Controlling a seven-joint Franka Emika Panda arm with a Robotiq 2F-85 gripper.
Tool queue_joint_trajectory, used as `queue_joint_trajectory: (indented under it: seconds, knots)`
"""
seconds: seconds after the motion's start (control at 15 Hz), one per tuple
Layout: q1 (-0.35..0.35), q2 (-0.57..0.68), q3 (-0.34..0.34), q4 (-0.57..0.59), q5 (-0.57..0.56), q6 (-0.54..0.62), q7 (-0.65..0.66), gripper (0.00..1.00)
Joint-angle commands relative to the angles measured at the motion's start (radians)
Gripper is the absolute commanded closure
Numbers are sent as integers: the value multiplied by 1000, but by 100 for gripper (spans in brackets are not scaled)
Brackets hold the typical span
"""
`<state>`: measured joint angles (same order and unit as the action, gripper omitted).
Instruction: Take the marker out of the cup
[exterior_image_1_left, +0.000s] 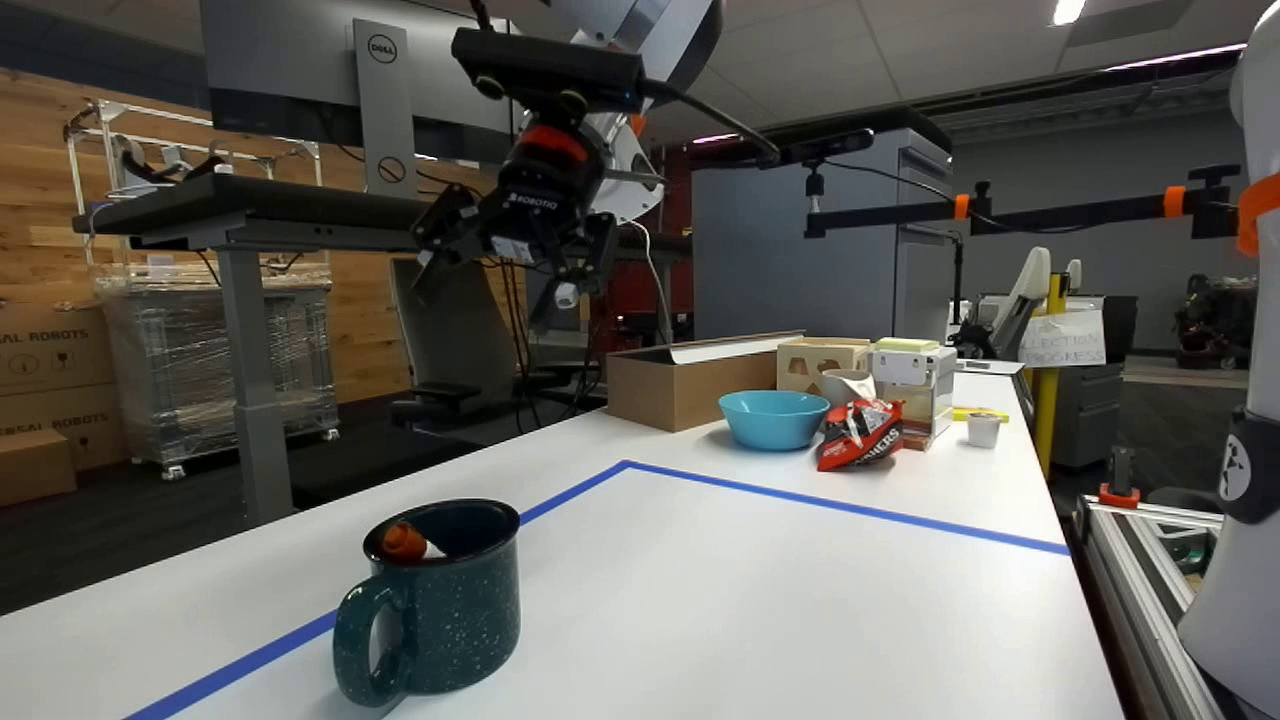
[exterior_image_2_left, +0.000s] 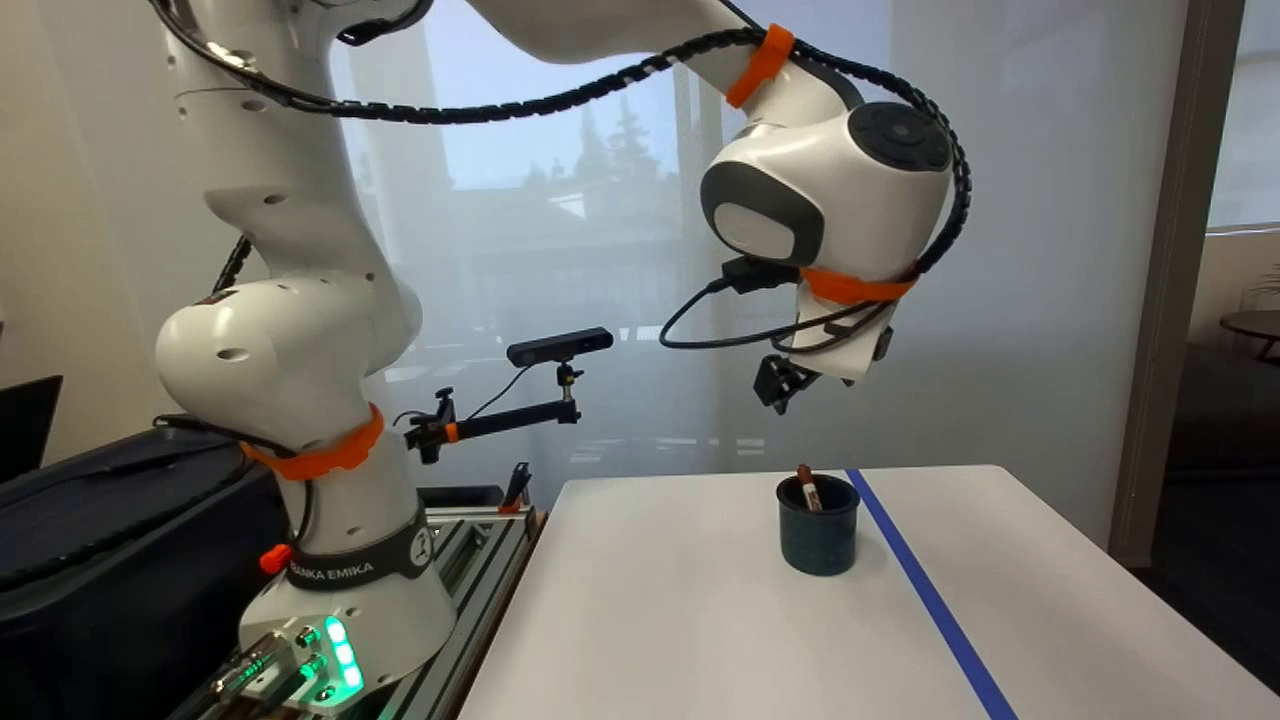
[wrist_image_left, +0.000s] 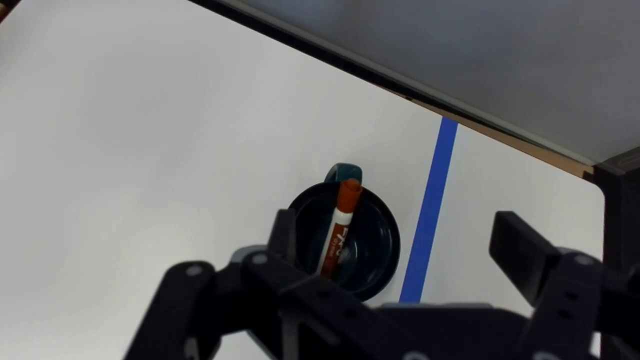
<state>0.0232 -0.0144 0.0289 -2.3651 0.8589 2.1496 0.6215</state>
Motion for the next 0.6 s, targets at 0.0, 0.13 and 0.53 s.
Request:
queue_joint_trajectory:
  seconds: [0.0, 0.13, 0.53]
  knots:
    - [9, 97, 6, 82, 55, -30, 44, 0]
    - [14, 139, 8, 108, 70, -29, 64, 0]
    - [27, 244, 10, 165, 94, -48, 99, 0]
